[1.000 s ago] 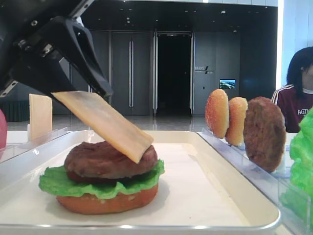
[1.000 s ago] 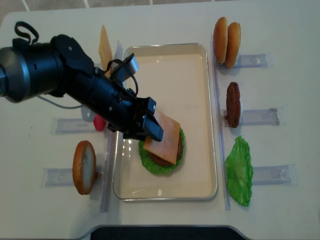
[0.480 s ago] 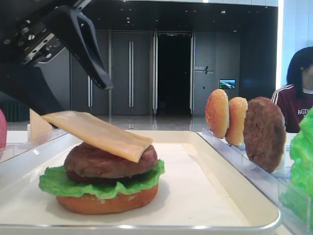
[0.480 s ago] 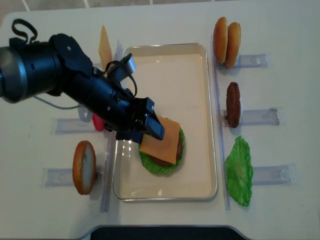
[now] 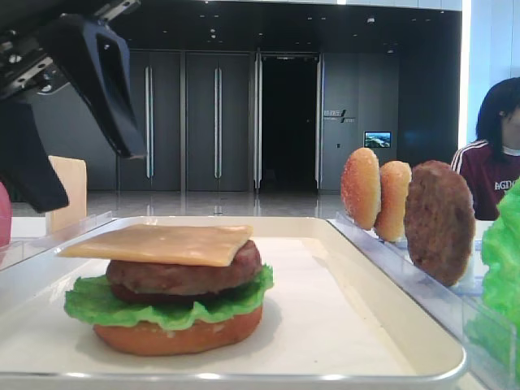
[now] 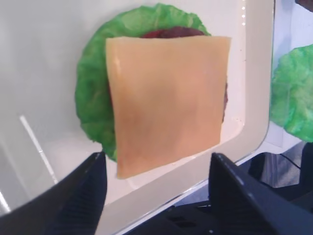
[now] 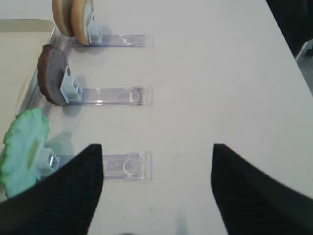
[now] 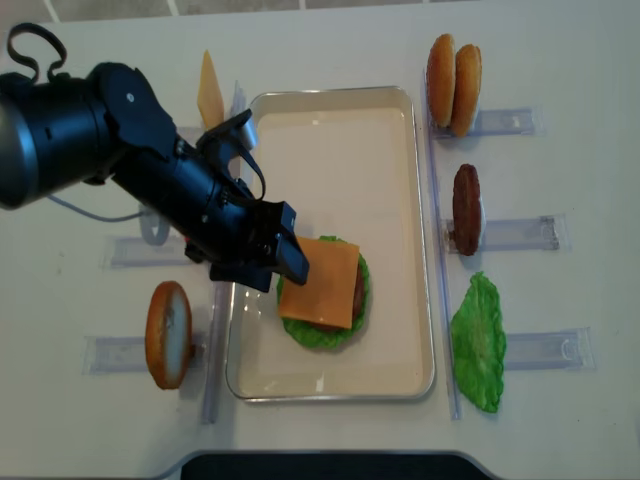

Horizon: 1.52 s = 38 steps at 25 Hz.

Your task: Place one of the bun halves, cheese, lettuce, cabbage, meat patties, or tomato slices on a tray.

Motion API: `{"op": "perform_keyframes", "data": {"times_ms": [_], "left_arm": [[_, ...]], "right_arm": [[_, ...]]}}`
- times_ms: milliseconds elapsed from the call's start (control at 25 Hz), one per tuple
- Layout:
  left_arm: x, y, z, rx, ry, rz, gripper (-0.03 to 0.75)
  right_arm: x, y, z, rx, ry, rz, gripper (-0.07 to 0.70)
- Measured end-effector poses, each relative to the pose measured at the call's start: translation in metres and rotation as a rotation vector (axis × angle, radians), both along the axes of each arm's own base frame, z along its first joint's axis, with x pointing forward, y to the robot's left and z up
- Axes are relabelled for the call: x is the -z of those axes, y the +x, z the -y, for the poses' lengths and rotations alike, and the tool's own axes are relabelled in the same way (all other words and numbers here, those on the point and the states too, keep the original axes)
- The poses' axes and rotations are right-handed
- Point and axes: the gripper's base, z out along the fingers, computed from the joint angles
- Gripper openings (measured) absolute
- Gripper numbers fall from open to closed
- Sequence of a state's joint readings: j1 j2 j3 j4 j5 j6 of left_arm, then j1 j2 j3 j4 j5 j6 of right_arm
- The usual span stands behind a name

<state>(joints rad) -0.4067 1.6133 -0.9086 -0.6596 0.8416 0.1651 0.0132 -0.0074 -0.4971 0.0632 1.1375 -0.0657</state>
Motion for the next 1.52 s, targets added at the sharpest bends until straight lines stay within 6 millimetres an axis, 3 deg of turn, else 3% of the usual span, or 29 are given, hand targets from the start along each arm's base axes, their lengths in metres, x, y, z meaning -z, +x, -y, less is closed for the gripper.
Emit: {"op": "perform_keyframes", "data": {"times_ms": [240, 680, 1080, 1200, 1520], "left_arm": [[-0.028, 0.0, -0.012, 0.006, 0.115, 0.075, 0.496], [-0.068, -0.005, -0.031, 0.087, 0.332, 0.038, 0.496], [-0.076, -0.001, -0.04, 0.074, 0.418, 0.077, 0.496], [-0.078, 0.005, -0.053, 0.044, 0.421, 0.082, 0.496], [-0.082, 0.02, -0.116, -0.095, 0.454, 0.083, 0.496]], "right_arm": [[0.0, 0.0, 0.0, 0.0, 0.0, 0.0, 0.479], [0.0, 0.0, 0.0, 0.0, 0.0, 0.0, 0.479], [0.0, 0.0, 0.0, 0.0, 0.0, 0.0, 0.479], [0.0, 0.0, 0.0, 0.0, 0.0, 0.0, 0.479], [0.0, 0.0, 0.0, 0.0, 0.0, 0.0, 0.479]]}}
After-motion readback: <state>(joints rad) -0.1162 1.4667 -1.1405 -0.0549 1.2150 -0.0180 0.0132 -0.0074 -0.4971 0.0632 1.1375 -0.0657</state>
